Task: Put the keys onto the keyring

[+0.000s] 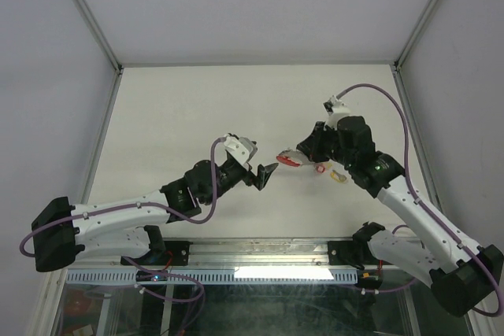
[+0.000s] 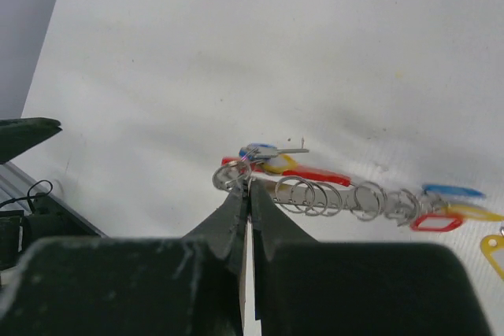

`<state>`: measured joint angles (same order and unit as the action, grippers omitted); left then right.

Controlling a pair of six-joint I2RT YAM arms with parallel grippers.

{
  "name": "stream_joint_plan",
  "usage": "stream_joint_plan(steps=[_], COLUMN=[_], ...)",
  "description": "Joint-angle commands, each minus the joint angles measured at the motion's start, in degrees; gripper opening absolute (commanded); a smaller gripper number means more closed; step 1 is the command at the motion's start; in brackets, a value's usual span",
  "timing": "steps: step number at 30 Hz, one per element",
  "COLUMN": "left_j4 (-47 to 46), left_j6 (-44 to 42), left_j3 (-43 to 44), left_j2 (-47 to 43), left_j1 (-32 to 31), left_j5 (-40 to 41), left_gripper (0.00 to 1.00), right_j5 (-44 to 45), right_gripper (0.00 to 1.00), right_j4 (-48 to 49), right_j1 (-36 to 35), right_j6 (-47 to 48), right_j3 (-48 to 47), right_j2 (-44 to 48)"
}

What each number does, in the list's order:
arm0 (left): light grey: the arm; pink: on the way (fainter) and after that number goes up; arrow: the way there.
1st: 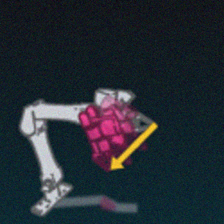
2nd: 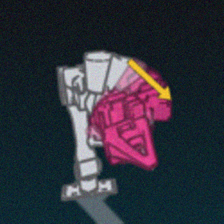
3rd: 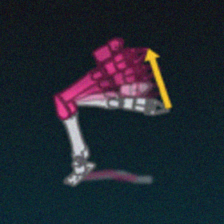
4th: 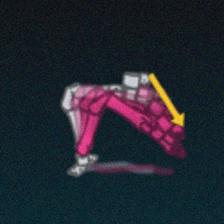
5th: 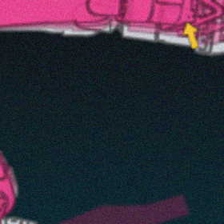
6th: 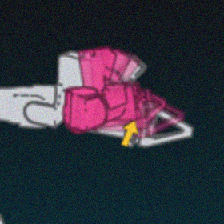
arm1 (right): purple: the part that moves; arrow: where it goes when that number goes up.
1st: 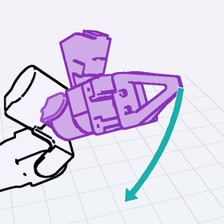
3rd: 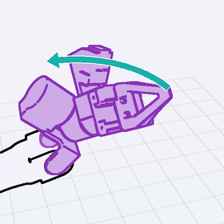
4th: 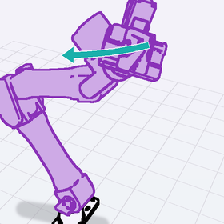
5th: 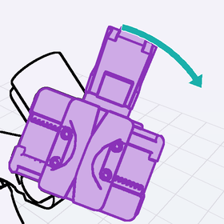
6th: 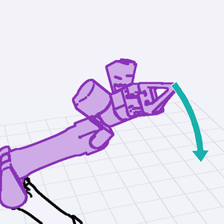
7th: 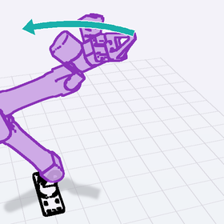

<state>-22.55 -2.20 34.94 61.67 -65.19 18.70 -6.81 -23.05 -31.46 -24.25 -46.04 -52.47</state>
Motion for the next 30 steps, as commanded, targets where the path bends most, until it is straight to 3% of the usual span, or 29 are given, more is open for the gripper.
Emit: stream_joint_plan(steps=[1,5,12,20,30], left_j4=[-3.62,-5.17,-11.78,-13.76,-19.93], left_j6=[-1.84,-3.58,-13.94,-18.23,-19.69], left_j3=[-0.18,-0.56,1.23,6.59,6.8], left_j2=[-1.49,-0.69,3.77,9.12,11.52], left_j1=[-0.03,-0.03,-0.03,-0.03,-0.03], left_j5=[1.66,3.05,3.26,-1.22,-8.38], left_gripper=[0.82,0.82,0.82,0.74,0.7], right_j5=[-0.07,3.37,12.24,18.09,18.1], right_gripper=[0.0,0.0,0.0,0.0,0.0], right_j4=[0.01,-3.58,-10.9,-17.96,-18.95], right_j1=[0.22,0.25,0.21,0.17,0.15], right_j6=[0.84,-4.28,-19.02,-33.33,-37.88], right_j3=[-6.34,-9.64,-14.31,-16.36,-17.26], right_j2=[-0.83,-2.4,-3.96,-4.03,-2.19])
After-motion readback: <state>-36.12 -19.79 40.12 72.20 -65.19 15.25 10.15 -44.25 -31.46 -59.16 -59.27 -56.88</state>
